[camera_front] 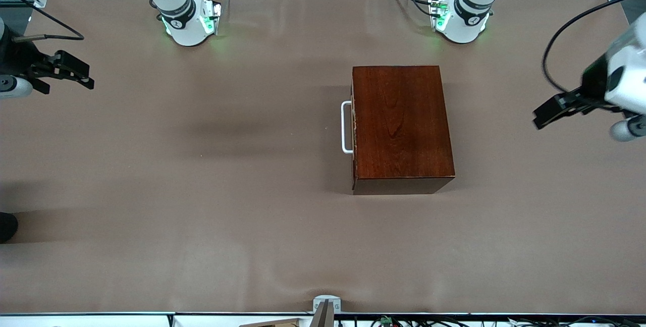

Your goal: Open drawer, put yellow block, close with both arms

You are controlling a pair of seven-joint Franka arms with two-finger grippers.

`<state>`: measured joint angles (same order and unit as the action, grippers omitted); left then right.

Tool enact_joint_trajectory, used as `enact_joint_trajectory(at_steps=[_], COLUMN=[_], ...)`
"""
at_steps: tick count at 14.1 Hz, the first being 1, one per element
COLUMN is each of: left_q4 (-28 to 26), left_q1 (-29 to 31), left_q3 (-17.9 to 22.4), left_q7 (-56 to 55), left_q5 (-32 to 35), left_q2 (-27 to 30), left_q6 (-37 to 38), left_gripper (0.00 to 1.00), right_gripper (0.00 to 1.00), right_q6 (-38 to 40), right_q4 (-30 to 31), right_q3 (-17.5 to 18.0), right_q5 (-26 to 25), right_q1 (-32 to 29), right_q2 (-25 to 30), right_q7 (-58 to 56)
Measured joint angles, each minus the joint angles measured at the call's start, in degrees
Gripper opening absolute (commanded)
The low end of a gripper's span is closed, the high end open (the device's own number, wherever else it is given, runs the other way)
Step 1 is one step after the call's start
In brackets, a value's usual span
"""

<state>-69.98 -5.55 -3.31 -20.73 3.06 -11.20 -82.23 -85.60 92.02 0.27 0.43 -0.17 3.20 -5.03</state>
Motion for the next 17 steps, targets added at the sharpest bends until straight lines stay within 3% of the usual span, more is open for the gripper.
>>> enact_joint_trajectory(at_steps=[4, 10, 17], left_q4=[-9.33, -23.38, -24.41], left_q1=[2.24, 1.37, 1.03], left_q3=[0.6, 0.85, 0.58], left_q7=[8.25, 9.78, 12.5], left_q5=[0.0, -0.02, -2.66], left_q2=[7.66, 19.5, 20.81], left_q6=[-0.1, -3.66, -4.17], left_gripper=[1.0, 1.0, 1.0], right_gripper=[1.0, 1.0, 1.0], right_q6=[-0.02, -0.02, 0.64], right_q4=[-0.06, -0.07, -0.07], right_q3=[0.05, 0.06, 0.06], right_q5=[-0.62, -0.66, -0.66], right_q1=[0.08, 0.08, 0.08], right_q2=[0.0, 0.0, 0.0], right_q7=[0.0, 0.0, 0.0])
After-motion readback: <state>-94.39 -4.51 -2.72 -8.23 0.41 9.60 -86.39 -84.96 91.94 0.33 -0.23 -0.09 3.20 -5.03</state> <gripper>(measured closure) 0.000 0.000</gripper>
